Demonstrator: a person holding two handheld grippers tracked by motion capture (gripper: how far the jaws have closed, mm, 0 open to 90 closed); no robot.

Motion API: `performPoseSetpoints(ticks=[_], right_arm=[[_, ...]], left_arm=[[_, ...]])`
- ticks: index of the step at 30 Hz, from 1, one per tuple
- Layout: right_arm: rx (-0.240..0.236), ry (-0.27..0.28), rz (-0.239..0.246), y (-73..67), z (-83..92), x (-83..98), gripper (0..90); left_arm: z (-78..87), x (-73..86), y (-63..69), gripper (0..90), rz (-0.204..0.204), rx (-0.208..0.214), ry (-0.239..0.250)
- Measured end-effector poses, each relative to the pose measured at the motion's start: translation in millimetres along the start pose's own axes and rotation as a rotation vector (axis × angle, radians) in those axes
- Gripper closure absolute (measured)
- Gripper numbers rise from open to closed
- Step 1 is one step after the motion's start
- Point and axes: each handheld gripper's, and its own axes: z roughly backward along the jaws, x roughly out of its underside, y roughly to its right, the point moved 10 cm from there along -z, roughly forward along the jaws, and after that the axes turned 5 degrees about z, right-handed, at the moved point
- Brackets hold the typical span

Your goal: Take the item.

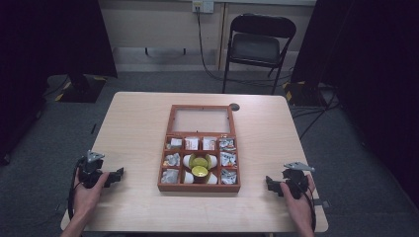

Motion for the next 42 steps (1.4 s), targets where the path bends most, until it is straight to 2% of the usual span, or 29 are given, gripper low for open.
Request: performPoseSetpoints(ticks=[8, 11, 15, 18, 19, 22, 24, 27, 30, 32, 37, 39, 42], right_arm=[[0.0, 0.0, 0.001, 0.1, 0.0, 0.0, 0.0], [0.0, 0.0, 0.001, 0.1, 0.0, -0.1, 0.0], [0.0, 0.0, 0.0, 0.0, 0.0, 0.0, 0.0], [0.0, -0.001, 0.0, -0.1, 0.1, 0.0, 0.0], [0.0, -0.001, 0.0, -0.1, 0.1, 0.0, 0.0], [0.0, -0.001, 0.0, -0.1, 0.1, 0.1, 0.0], [0.0, 0.0, 0.0, 0.0, 0.0, 0.0, 0.0], [-0.001, -0.001, 0.0, -0.1, 0.0, 0.0, 0.0], [0.0, 0.0, 0.001, 0.0, 0.0, 0.0, 0.0], [0.0, -0.001, 0.0, -0.1, 0.0, 0.0, 0.0], [0.0, 0.0, 0.0, 0.0, 0.0, 0.0, 0.0], [0.0, 0.0, 0.0, 0.0, 0.0, 0.0, 0.0], [0.0, 0.0, 0.0, 0.0, 0.0, 0.0, 0.0]], left_arm=[[0.4, -0.3, -0.1, 0.2, -0.001, -0.002, -0.003], [2.3, -1.4, 0.2, 6.5, -0.005, -0.003, 0.002], [2.7, -1.5, 0.4, 9.2, -0.003, -0.006, -0.003], [6.3, -2.2, 3.5, 17.8, -0.02, 0.007, -0.002], [6.3, -2.2, 3.5, 16.6, -0.02, 0.007, -0.002], [9.0, -5.1, 8.4, 16.8, -0.001, 0.036, 0.014], [9.2, -5.9, 9.6, 17.1, 0.001, 0.039, 0.016], [9.6, -7.2, 15.3, 18.2, -0.02, 0.052, 0.011], [11.9, -11.4, 24.1, 18.8, -0.031, 0.08, 0.031], [13.5, -14.5, 30.8, 18.8, -0.061, 0.089, 0.047], [16.3, -18.8, 38.2, 18.8, -0.08, 0.116, 0.057], [19.6, -24.2, 43.5, 18.5, -0.086, 0.153, 0.083], [21.4, -26.4, 45.9, 18.0, -0.097, 0.159, 0.089]])
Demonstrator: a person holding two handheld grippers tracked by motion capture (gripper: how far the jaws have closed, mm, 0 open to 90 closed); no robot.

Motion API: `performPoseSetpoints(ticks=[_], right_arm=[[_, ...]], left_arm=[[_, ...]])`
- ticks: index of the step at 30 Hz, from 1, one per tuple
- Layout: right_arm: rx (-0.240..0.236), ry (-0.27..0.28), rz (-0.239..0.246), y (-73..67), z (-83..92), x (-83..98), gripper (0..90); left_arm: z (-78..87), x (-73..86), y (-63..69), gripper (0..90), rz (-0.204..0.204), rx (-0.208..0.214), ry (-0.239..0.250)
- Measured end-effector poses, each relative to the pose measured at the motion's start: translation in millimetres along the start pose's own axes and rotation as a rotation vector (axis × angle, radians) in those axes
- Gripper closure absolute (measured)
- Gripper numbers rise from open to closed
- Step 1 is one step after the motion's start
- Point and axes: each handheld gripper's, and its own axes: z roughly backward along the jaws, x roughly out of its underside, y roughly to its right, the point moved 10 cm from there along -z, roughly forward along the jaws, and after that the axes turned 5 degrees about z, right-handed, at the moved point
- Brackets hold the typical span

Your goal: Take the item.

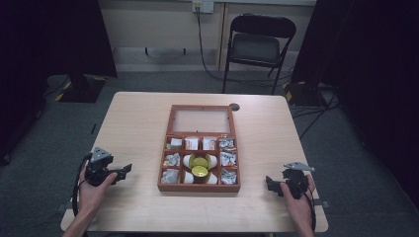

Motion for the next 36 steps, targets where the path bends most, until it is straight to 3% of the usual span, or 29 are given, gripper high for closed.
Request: performPoseSetpoints(ticks=[5, 10, 12, 21, 24, 29, 32, 36], right_arm=[[-0.001, -0.001, 0.001, 0.0, 0.1, 0.0, 0.0], [0.001, -0.001, -0.001, -0.1, 0.3, 0.3, 0.0], [0.001, -0.001, -0.001, -0.2, 0.4, 0.4, 0.0], [0.001, -0.001, -0.001, -0.1, 0.4, 0.4, 0.0], [0.002, -0.001, 0.001, 0.0, 0.2, 0.3, 0.0], [0.002, -0.001, 0.001, 0.0, 0.2, 0.3, 0.0], [0.002, -0.001, 0.001, 0.1, 0.2, 0.3, 0.0], [0.002, -0.001, 0.0, 0.1, 0.2, 0.3, 0.0]], left_arm=[[8.8, -11.6, 8.4, 18.0, -0.009, 0.041, 0.043], [11.9, -18.0, 12.4, 19.7, -0.026, 0.049, 0.053], [13.5, -21.1, 17.9, 19.2, -0.035, 0.078, 0.055], [18.0, -31.5, 36.2, 18.2, -0.031, 0.134, 0.069], [17.7, -33.1, 43.3, 18.3, -0.053, 0.148, 0.063], [14.4, -39.1, 51.7, 20.4, -0.032, 0.203, 0.054], [9.3, -41.7, 57.2, 20.5, -0.062, 0.2, 0.049], [3.9, -46.2, 60.6, 20.8, -0.068, 0.203, 0.045]])
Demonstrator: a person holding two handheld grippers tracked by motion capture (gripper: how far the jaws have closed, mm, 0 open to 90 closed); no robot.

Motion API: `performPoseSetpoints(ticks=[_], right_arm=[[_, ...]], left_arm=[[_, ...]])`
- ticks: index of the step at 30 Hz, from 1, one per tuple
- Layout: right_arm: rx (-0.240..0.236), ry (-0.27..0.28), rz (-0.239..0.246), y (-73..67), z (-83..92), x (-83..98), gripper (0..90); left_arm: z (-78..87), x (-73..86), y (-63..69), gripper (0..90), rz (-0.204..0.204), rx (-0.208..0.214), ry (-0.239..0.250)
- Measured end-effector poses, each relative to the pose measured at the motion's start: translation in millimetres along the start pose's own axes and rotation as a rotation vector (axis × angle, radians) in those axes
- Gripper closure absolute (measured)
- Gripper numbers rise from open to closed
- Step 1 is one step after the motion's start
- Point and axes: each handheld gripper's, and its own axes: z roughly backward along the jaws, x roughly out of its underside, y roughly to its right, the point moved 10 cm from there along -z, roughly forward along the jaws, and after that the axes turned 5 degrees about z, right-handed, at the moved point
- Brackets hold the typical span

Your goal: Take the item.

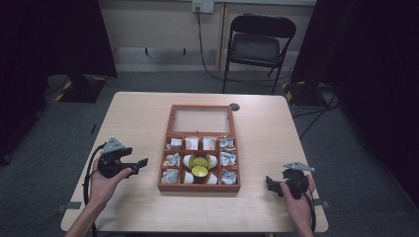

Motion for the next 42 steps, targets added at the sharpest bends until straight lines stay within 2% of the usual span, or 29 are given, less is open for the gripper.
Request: performPoseSetpoints(ticks=[4, 9, 12, 15, 16, 17, 21, 27, 31, 35, 36, 39, 41, 42], right_arm=[[0.0, 0.0, 0.0, 0.0, 0.0, 0.0, 0.0], [0.0, 0.0, 0.0, 0.0, 0.0, 0.0, 0.0], [0.0, 0.0, 0.0, 0.0, 0.0, 0.0, 0.0], [0.0, 0.0, 0.0, 0.0, 0.0, 0.0, 0.0], [0.0, 0.0, 0.0, 0.0, 0.0, 0.0, 0.0], [0.0, 0.0, 0.0, 0.0, 0.0, 0.0, 0.0], [0.0, 0.0, 0.0, 0.0, 0.0, 0.0, 0.0], [0.0, 0.0, 0.0, 0.0, 0.0, 0.0, 0.0], [0.0, 0.0, 0.0, 0.0, 0.0, 0.0, 0.0], [0.0, 0.0, 0.0, 0.0, 0.0, 0.0, 0.0], [0.0, 0.0, 0.0, 0.0, 0.0, 0.0, 0.0], [0.0, 0.0, 0.0, 0.0, 0.0, 0.0, 0.0], [0.0, 0.0, 0.0, 0.0, 0.0, 0.0, 0.0], [0.0, 0.0, 0.0, 0.0, 0.0, 0.0, 0.0]], left_arm=[[-3.5, -6.6, -0.7, 21.2, 0.023, 0.005, 0.014], [-7.9, -11.3, 2.7, 21.9, 0.022, 0.024, 0.016], [-11.9, -18.8, 10.6, 22.9, 0.013, 0.043, 0.002], [-13.7, -24.5, 14.9, 22.9, 0.01, 0.049, 0.012], [-16.5, -27.5, 20.4, 22.9, 0.012, 0.07, 0.01], [-16.5, -27.5, 20.4, 23.0, 0.012, 0.07, 0.01], [-23.8, -30.8, 30.1, 23.0, -0.018, 0.081, -0.008], [-29.3, -32.7, 36.8, 23.3, -0.014, 0.108, -0.015], [-32.0, -34.3, 40.5, 24.0, -0.033, 0.109, -0.027], [-32.1, -43.9, 46.9, 26.1, -0.075, 0.095, -0.027], [-31.0, -50.8, 50.7, 26.2, -0.069, 0.112, -0.009], [-31.3, -55.6, 53.5, 26.2, -0.061, 0.126, -0.003], [-32.7, -57.9, 55.5, 26.5, -0.076, 0.117, -0.005], [-34.5, -58.8, 59.5, 26.8, -0.091, 0.128, -0.012]])
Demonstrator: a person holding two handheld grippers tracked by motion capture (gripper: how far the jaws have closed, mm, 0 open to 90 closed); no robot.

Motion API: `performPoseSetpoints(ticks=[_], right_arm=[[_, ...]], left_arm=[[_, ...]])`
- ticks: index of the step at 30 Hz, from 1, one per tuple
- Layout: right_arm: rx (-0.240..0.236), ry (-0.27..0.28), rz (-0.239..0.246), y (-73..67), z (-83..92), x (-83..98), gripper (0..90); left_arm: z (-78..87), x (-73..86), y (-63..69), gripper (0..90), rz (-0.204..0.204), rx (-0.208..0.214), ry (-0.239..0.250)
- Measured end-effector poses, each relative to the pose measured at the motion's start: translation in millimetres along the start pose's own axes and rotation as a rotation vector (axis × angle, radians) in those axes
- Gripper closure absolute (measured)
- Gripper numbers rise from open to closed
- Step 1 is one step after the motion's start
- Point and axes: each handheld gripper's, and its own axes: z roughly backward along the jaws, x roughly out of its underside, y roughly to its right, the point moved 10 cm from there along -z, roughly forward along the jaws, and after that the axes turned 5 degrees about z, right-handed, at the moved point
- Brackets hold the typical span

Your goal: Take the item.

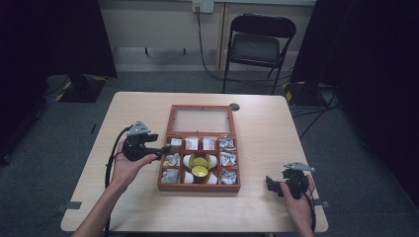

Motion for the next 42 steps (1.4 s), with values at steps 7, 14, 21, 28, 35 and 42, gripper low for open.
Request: performPoseSetpoints(ticks=[7, 14, 21, 28, 35, 42], right_arm=[[0.0, 0.0, 0.0, 0.0, 0.0, 0.0, 0.0], [0.0, 0.0, 0.0, 0.0, 0.0, 0.0, 0.0], [0.0, 0.0, 0.0, 0.0, 0.0, 0.0, 0.0], [0.0, 0.0, 0.0, 0.0, 0.0, 0.0, 0.0], [0.001, 0.0, 0.0, 0.0, 0.1, 0.1, 0.0], [0.0, 0.0, 0.0, -0.2, 0.2, 0.2, 0.0]], left_arm=[[-4.9, -5.2, 13.8, 27.8, -0.011, 0.036, 0.001], [-15.7, -16.2, 32.9, 27.8, -0.039, 0.085, -0.011], [-26.8, -19.1, 44.4, 27.6, -0.051, 0.114, -0.015], [-36.7, -3.7, 56.8, 26.1, -0.041, 0.15, -0.031], [-49.2, 12.2, 72.9, 25.7, -0.101, 0.167, -0.104], [-64.1, 19.6, 82.3, 27.7, -0.1, 0.189, -0.133]])
